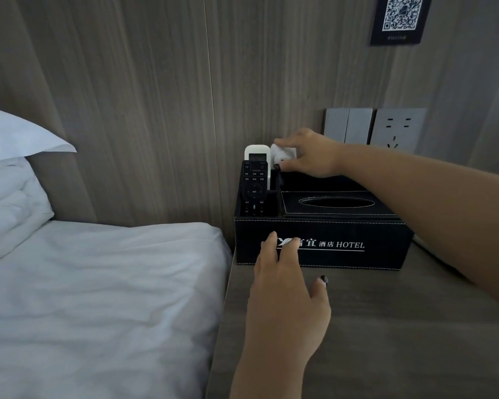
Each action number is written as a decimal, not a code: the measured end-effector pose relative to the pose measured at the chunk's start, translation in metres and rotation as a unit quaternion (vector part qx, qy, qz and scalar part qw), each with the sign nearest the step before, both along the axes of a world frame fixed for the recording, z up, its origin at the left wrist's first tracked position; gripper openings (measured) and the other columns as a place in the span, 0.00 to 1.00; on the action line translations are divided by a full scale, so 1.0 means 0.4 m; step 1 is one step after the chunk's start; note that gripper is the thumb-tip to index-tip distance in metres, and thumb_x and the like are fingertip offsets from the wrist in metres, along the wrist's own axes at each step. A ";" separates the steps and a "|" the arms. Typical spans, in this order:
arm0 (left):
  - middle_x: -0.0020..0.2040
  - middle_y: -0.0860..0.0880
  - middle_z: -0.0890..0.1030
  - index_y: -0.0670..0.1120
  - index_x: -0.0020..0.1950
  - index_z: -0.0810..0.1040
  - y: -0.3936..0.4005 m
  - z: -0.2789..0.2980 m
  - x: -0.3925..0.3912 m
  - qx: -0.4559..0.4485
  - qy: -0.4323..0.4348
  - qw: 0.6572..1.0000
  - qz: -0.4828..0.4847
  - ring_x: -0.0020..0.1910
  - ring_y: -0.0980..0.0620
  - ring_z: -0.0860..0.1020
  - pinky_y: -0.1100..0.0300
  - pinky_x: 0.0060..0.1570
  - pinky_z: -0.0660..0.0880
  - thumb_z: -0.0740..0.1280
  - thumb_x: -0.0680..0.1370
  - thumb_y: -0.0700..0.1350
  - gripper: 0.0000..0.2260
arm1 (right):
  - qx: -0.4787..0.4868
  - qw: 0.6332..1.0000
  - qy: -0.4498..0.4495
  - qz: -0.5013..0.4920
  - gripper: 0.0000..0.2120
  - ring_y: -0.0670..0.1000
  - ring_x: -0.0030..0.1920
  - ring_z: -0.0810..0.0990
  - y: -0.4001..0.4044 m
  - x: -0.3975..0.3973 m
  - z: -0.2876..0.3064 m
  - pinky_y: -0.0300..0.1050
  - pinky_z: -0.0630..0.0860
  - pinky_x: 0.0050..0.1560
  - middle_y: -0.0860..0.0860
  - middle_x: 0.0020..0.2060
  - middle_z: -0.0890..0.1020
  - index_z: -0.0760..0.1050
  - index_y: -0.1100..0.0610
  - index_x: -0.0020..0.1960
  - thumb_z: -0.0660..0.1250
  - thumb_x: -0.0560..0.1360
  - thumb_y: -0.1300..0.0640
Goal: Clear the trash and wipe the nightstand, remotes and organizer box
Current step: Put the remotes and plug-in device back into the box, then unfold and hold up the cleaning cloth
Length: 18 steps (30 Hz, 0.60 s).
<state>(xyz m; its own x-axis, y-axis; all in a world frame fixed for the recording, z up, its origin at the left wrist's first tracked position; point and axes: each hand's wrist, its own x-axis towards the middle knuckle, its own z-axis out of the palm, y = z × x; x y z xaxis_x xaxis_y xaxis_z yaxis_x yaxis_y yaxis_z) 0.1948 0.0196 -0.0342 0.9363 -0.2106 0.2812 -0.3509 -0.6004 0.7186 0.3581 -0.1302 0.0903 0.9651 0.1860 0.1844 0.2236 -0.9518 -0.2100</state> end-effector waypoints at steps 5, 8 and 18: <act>0.78 0.62 0.48 0.59 0.76 0.59 -0.013 0.006 -0.005 -0.021 0.000 1.000 -0.018 0.76 0.63 0.50 0.72 0.63 0.53 0.64 0.79 0.51 0.26 | 0.150 0.985 -0.083 0.002 0.35 0.52 0.67 0.71 -0.058 -0.131 0.026 0.50 0.72 0.65 0.52 0.75 0.59 0.50 0.42 0.78 0.64 0.77 0.43; 0.78 0.62 0.51 0.59 0.75 0.60 -0.033 0.015 -0.016 -0.031 -0.010 0.999 -0.037 0.76 0.63 0.51 0.73 0.61 0.50 0.64 0.80 0.51 0.26 | 0.264 0.933 -0.237 -0.052 0.23 0.42 0.57 0.76 -0.163 -0.282 -0.019 0.33 0.71 0.52 0.47 0.66 0.71 0.66 0.47 0.72 0.65 0.78 0.51; 0.77 0.63 0.54 0.58 0.75 0.61 -0.119 0.038 -0.100 0.004 -0.023 0.996 -0.091 0.76 0.64 0.53 0.72 0.63 0.52 0.63 0.80 0.51 0.24 | 0.125 0.927 0.002 -0.354 0.29 0.61 0.64 0.72 -0.442 -0.359 -0.299 0.49 0.72 0.60 0.58 0.64 0.73 0.69 0.55 0.69 0.70 0.72 0.47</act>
